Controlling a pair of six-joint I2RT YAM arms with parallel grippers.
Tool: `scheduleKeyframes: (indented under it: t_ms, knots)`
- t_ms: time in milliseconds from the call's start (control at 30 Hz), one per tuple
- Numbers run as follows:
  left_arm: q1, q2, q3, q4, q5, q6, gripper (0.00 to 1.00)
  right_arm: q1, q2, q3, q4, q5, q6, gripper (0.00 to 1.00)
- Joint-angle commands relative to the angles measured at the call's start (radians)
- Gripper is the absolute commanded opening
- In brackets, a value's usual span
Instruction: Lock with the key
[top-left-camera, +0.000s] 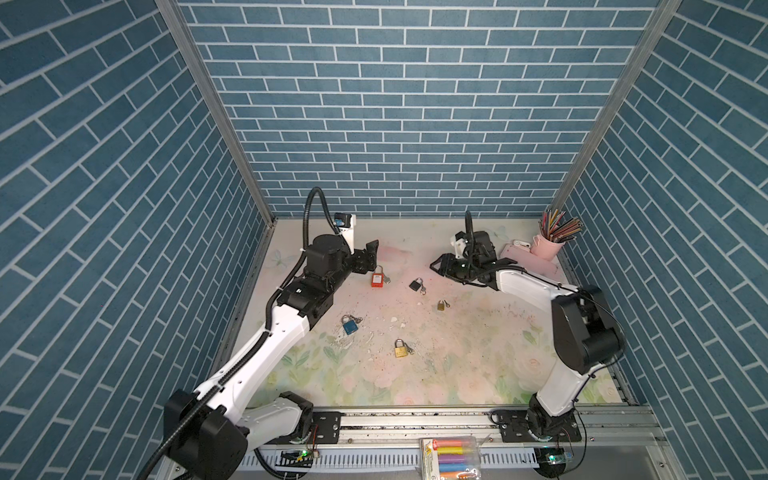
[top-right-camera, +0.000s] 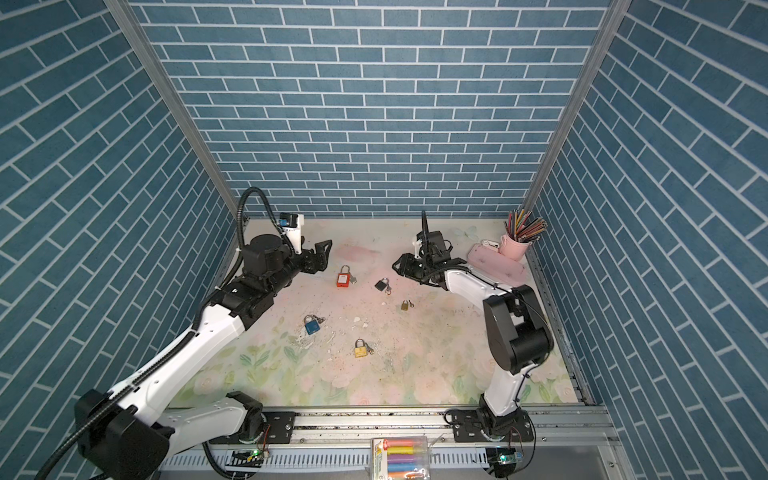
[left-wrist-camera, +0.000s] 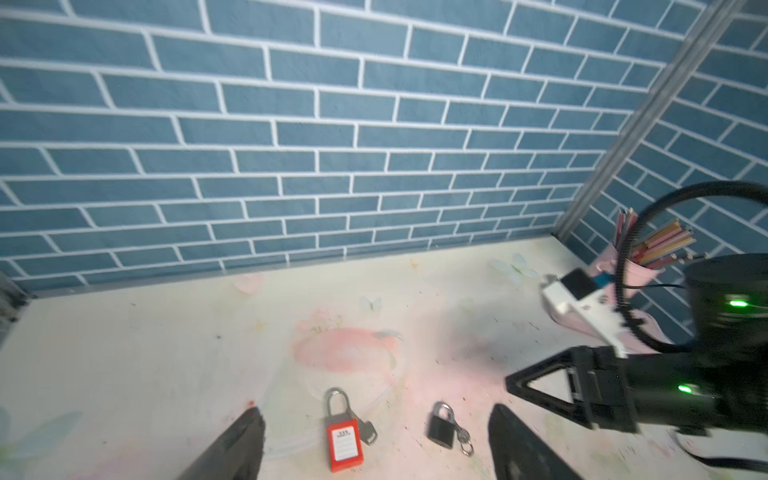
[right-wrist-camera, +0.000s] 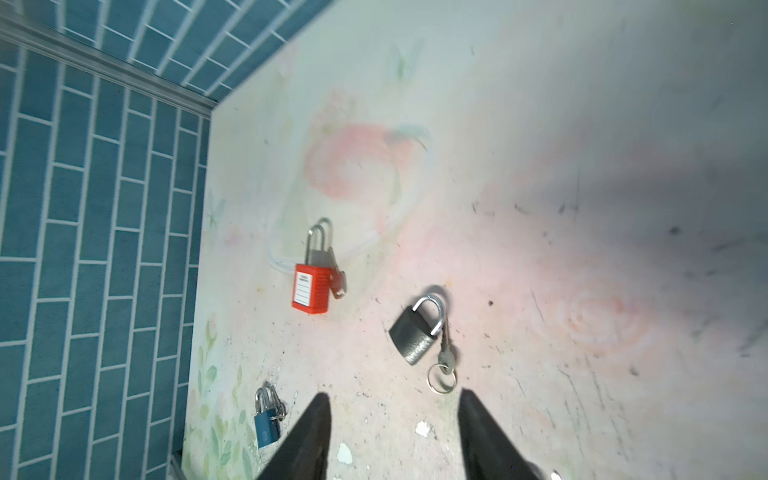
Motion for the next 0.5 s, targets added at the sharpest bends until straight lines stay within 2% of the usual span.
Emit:
scheduleKeyframes:
  t_ms: [0,67,100,167,267,400,467]
  knots:
    - [0.018,-0.111,-0.082,0.097,-0.221,-0.011,0.87,-0.004,-0.150,-0.003,-0.084,0.160,-0.174,0.57]
    - [0.032,-0.201,-0.175,0.189,-0.340,0.010,0.87,-0.008,-0.264,-0.059,-0.080,0.283,-0.210,0.63]
    - [0.038,-0.240,-0.223,0.239,-0.391,0.027,0.87,-0.011,-0.315,-0.098,-0.061,0.337,-0.232,0.71]
    - [0.066,-0.330,-0.343,0.365,-0.475,0.072,0.87,-0.018,-0.438,-0.213,0.021,0.448,-0.289,0.78]
    - [0.155,-0.415,-0.518,0.499,-0.517,0.079,0.87,-0.037,-0.596,-0.405,0.159,0.596,-0.366,0.78]
    - [0.334,-0.417,-0.650,0.454,-0.532,-0.075,0.87,-0.050,-0.735,-0.638,0.338,0.818,-0.486,0.77]
    - [0.354,-0.384,-0.701,0.439,-0.596,-0.116,0.87,-0.058,-0.780,-0.745,0.445,0.925,-0.549,0.76]
